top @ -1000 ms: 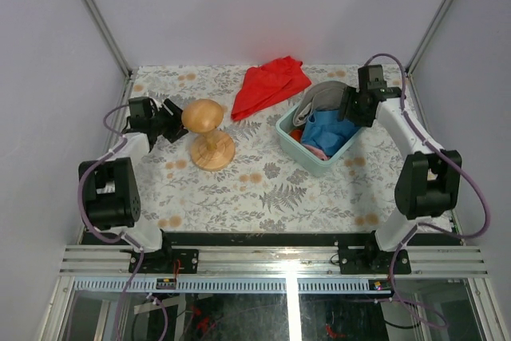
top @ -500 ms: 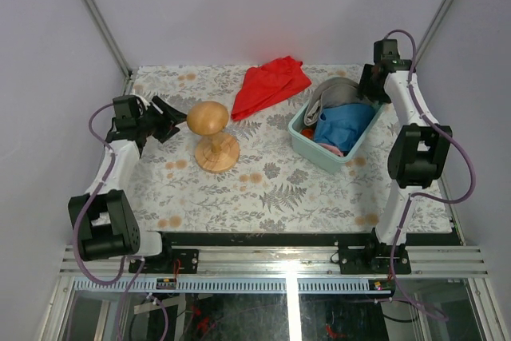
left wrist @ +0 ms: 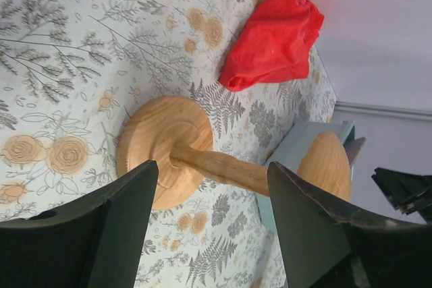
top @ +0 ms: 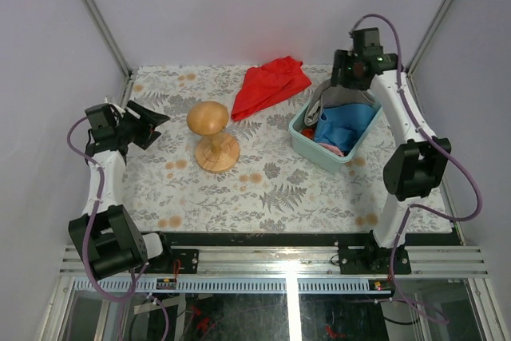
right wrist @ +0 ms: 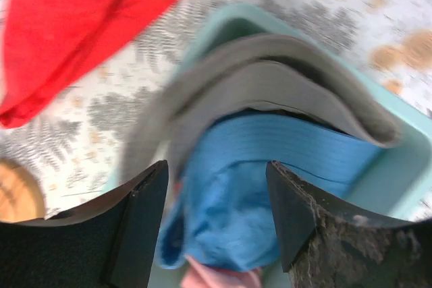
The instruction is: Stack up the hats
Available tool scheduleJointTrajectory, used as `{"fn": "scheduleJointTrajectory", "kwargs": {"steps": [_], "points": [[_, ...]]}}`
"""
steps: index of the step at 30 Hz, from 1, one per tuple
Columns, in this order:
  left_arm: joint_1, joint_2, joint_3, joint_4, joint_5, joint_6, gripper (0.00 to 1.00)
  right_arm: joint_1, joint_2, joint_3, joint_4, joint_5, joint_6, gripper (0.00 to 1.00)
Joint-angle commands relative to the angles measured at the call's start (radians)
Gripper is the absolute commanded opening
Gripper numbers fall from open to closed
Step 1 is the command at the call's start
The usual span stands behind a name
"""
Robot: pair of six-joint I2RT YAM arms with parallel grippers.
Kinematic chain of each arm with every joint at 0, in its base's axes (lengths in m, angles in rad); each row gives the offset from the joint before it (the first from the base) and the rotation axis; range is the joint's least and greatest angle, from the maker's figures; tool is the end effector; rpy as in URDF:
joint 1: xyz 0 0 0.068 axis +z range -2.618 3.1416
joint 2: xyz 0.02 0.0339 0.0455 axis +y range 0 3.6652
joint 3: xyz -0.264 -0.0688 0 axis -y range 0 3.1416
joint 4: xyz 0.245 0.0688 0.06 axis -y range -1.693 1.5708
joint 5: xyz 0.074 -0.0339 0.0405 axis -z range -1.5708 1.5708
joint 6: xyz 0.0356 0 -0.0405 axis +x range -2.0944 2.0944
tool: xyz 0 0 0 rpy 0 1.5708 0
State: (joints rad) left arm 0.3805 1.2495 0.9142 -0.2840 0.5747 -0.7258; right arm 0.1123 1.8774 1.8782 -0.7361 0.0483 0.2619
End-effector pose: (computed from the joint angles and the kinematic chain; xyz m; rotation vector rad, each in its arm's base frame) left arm 0.2600 0.0832 0.2797 -0.8578 2.0175 -0.8228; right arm 0.4234 0.0460 0.3519 0.1972 2.3004 0.1358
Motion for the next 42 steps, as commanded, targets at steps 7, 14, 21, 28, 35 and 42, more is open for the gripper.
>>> {"fn": "scheduleJointTrajectory", "kwargs": {"steps": [7, 14, 21, 28, 35, 42], "points": [[-0.078, -0.040, 0.106, -0.041, 0.081, 0.012, 0.67, 0.090, 0.133, 0.262, -0.095, -0.043, 0.048, 0.63], [-0.123, -0.058, 0.150, -0.060, 0.099, -0.024, 0.68, 0.110, 0.183, 0.303, -0.156, 0.004, 0.071, 0.58], [-0.134, -0.086, 0.184, -0.098, 0.101, -0.035, 0.68, 0.133, 0.189, 0.232, -0.131, 0.021, 0.080, 0.58], [-0.151, -0.106, 0.225, -0.127, 0.095, -0.054, 0.68, 0.138, 0.222, 0.161, -0.083, 0.034, 0.087, 0.55], [-0.153, -0.106, 0.240, -0.147, 0.081, -0.052, 0.69, 0.138, 0.219, 0.112, -0.044, 0.024, 0.078, 0.13], [-0.191, -0.049, 0.307, -0.124, 0.077, -0.066, 0.69, 0.140, 0.069, 0.139, -0.087, 0.016, 0.051, 0.00]]}}
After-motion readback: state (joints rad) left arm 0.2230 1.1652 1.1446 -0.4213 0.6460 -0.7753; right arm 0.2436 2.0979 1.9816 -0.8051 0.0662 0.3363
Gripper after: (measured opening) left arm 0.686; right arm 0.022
